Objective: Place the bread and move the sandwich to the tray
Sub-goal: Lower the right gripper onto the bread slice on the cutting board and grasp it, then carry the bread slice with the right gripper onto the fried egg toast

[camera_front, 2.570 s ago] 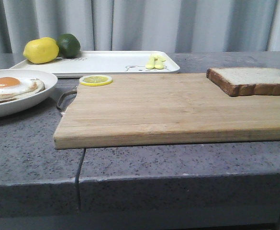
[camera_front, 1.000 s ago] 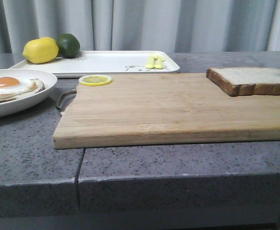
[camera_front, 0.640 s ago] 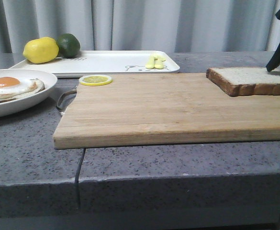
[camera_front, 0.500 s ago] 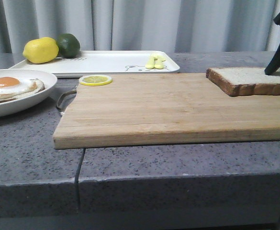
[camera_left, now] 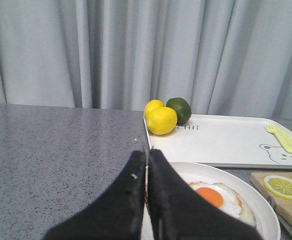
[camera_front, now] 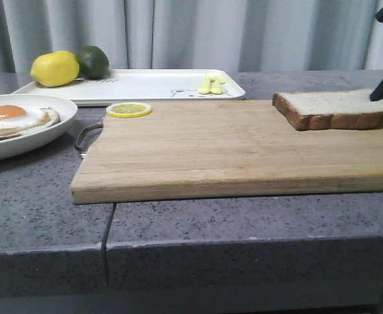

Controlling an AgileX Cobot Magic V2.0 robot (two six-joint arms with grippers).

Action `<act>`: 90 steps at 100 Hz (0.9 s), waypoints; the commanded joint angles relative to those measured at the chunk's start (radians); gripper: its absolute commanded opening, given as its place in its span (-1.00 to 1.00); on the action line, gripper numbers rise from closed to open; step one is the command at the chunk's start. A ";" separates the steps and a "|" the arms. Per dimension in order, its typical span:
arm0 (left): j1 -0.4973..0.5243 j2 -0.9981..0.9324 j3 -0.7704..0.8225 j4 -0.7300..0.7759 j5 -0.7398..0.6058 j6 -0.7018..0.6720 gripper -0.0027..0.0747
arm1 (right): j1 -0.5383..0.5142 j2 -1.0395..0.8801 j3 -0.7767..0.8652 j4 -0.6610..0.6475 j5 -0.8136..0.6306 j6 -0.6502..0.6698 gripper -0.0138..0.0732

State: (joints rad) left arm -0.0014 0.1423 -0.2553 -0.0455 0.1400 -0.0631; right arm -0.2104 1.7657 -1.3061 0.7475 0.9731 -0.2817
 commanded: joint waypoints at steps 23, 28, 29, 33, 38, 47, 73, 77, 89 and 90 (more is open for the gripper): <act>-0.004 0.020 -0.037 -0.025 -0.079 -0.005 -0.98 | 0.067 -0.134 -0.041 0.344 0.048 -0.124 -0.84; -0.004 0.020 -0.037 -0.025 -0.079 -0.005 -0.98 | 0.106 -0.142 -0.043 0.394 0.025 -0.136 -0.84; -0.004 0.020 -0.037 -0.025 -0.079 -0.005 -0.98 | 0.112 -0.143 -0.044 0.405 0.017 -0.138 -0.84; -0.004 0.020 -0.037 -0.025 -0.079 -0.005 -0.98 | 0.155 -0.144 -0.048 0.428 -0.004 -0.144 -0.84; -0.004 0.020 -0.037 -0.025 -0.079 -0.005 -0.98 | 0.210 -0.144 -0.056 0.436 -0.036 -0.144 -0.84; -0.004 0.020 -0.037 -0.025 -0.079 -0.005 -0.98 | 0.324 -0.138 -0.070 0.436 -0.113 -0.144 -0.84; -0.004 0.020 -0.037 -0.025 -0.078 -0.005 -0.98 | 0.605 -0.062 -0.120 0.553 -0.303 -0.144 -0.84; -0.004 0.020 -0.037 -0.025 -0.078 -0.005 -0.98 | 0.640 -0.042 -0.127 0.568 -0.322 -0.144 -0.84; -0.004 0.020 -0.037 -0.025 -0.078 -0.005 -0.98 | 0.725 0.021 -0.158 0.600 -0.358 -0.144 -0.84; -0.004 0.020 -0.037 -0.025 -0.078 -0.005 -0.98 | 0.729 0.028 -0.161 0.607 -0.361 -0.144 -0.84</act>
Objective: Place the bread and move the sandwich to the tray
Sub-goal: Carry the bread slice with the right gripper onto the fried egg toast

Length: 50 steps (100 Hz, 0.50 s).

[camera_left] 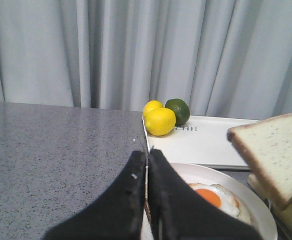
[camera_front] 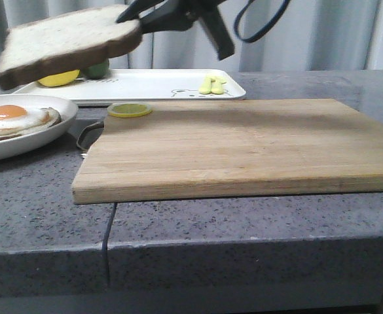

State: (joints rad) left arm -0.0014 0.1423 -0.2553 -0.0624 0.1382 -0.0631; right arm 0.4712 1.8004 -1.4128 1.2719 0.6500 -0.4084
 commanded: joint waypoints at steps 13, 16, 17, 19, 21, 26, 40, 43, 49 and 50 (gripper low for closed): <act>-0.004 0.020 -0.037 -0.008 -0.076 -0.005 -0.98 | 0.119 0.052 -0.096 0.128 -0.076 -0.017 -0.84; -0.004 0.020 -0.037 -0.008 -0.076 -0.005 -0.98 | 0.130 0.065 -0.105 0.130 -0.088 -0.017 -0.84; -0.004 0.020 -0.037 -0.008 -0.076 -0.005 -0.98 | 0.135 0.067 -0.106 0.130 -0.094 -0.017 -0.84; -0.004 0.020 -0.037 -0.008 -0.076 -0.005 -0.98 | 0.140 0.075 -0.113 0.131 -0.101 -0.017 -0.84; -0.004 0.020 -0.037 -0.008 -0.076 -0.005 -0.98 | 0.146 0.083 -0.117 0.132 -0.107 -0.017 -0.84; -0.004 0.020 -0.037 -0.008 -0.074 -0.005 -0.98 | 0.159 0.099 -0.129 0.138 -0.114 -0.017 -0.84; -0.004 0.020 -0.037 -0.008 -0.069 -0.005 -0.98 | 0.183 0.130 -0.156 0.166 -0.133 -0.017 -0.84; -0.004 0.020 -0.037 -0.008 -0.069 -0.005 -0.98 | 0.189 0.133 -0.161 0.167 -0.143 -0.017 -0.84; -0.004 0.020 -0.037 -0.008 -0.069 -0.005 -0.98 | 0.196 0.138 -0.166 0.167 -0.173 -0.017 -0.84; -0.004 0.020 -0.037 -0.008 -0.069 -0.005 -0.98 | 0.197 0.139 -0.166 0.167 -0.176 -0.017 -0.84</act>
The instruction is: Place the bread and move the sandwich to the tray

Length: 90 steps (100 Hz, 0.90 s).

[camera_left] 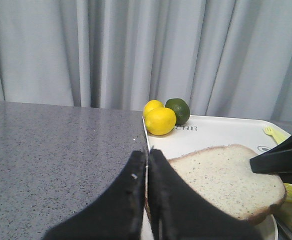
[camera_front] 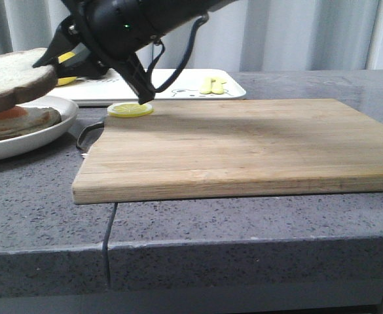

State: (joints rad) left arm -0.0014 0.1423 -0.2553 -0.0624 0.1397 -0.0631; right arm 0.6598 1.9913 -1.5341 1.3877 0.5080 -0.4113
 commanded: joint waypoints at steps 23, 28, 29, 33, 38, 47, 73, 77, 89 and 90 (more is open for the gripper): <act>-0.004 0.020 -0.037 -0.008 -0.071 -0.005 -0.98 | 0.011 -0.020 -0.049 0.061 -0.054 -0.014 -0.84; -0.004 0.020 -0.037 -0.008 -0.071 -0.005 -0.98 | 0.011 -0.014 -0.049 0.061 -0.050 -0.014 -0.83; -0.004 0.020 -0.037 -0.008 -0.071 -0.005 -0.98 | 0.011 -0.013 -0.049 0.061 -0.050 -0.014 -0.83; -0.004 0.020 -0.037 -0.008 -0.071 -0.005 -0.98 | 0.011 -0.011 -0.049 0.061 -0.045 -0.014 -0.81; -0.004 0.020 -0.037 -0.008 -0.071 -0.005 -0.98 | 0.011 -0.011 -0.049 0.059 -0.038 -0.016 -0.72; -0.004 0.020 -0.037 -0.008 -0.071 -0.005 -0.98 | 0.011 -0.011 -0.049 0.057 -0.037 -0.042 -0.48; -0.004 0.020 -0.037 -0.008 -0.071 -0.005 -0.98 | 0.011 -0.016 -0.049 0.053 -0.056 -0.109 -0.22; -0.004 0.020 -0.037 -0.008 -0.071 -0.005 -0.98 | 0.011 -0.021 -0.049 0.053 -0.056 -0.125 -0.17; -0.004 0.020 -0.037 -0.008 -0.071 -0.005 -0.98 | 0.011 -0.034 -0.049 0.051 -0.069 -0.146 -0.04; -0.004 0.020 -0.038 -0.008 -0.071 -0.005 -0.98 | 0.011 -0.037 -0.049 0.048 -0.073 -0.147 -0.04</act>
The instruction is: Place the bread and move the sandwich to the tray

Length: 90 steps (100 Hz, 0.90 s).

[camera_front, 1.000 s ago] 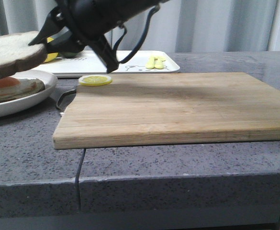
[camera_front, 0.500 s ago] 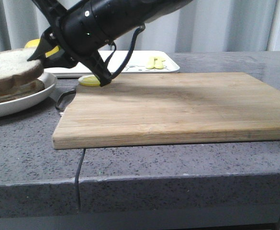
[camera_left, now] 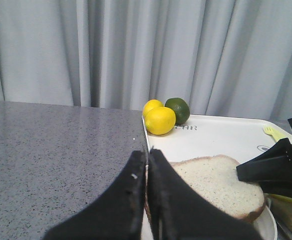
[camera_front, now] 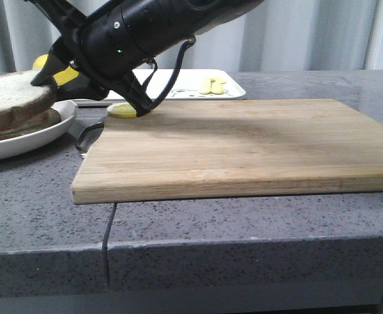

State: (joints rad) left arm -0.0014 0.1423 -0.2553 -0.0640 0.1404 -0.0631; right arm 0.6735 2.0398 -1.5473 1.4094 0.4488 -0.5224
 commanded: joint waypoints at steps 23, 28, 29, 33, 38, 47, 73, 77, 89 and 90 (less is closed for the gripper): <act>-0.004 0.031 -0.091 -0.007 -0.029 -0.005 -0.98 | -0.006 -0.128 -0.036 0.008 -0.050 -0.108 -0.05; -0.004 0.049 -0.114 -0.007 0.006 -0.005 -0.98 | -0.006 -0.142 -0.036 -0.012 -0.060 -0.119 -0.05; -0.004 0.054 -0.118 -0.007 0.011 -0.005 -0.98 | -0.006 -0.144 -0.036 -0.015 -0.060 -0.122 -0.05; -0.004 0.069 -0.137 -0.007 0.045 -0.005 -0.98 | -0.006 -0.157 -0.036 -0.042 -0.068 -0.132 -0.06; -0.004 0.100 -0.163 -0.007 0.094 -0.005 -0.98 | -0.006 -0.175 -0.036 -0.084 -0.070 -0.149 -0.12; -0.004 0.167 -0.219 -0.001 0.203 -0.005 -0.98 | -0.006 -0.214 -0.036 -0.182 -0.066 -0.163 -0.38; -0.004 0.454 -0.362 -0.001 0.329 -0.005 -0.70 | -0.006 -0.334 -0.036 -0.387 -0.013 -0.163 -0.84; -0.004 0.490 -0.377 -0.001 0.326 -0.005 -0.55 | -0.006 -0.350 -0.036 -0.412 0.003 -0.163 -0.84; -0.004 0.605 -0.419 -0.001 0.321 -0.005 -0.09 | -0.006 -0.385 -0.036 -0.453 0.059 -0.163 -0.84; -0.004 0.619 -0.421 -0.001 0.321 -0.005 -0.08 | -0.006 -0.387 -0.036 -0.454 0.062 -0.163 -0.84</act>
State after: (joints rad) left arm -0.0014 0.6834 -0.6169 -0.0640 0.5277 -0.0631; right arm 0.6735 1.7300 -1.5473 0.9678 0.4911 -0.6686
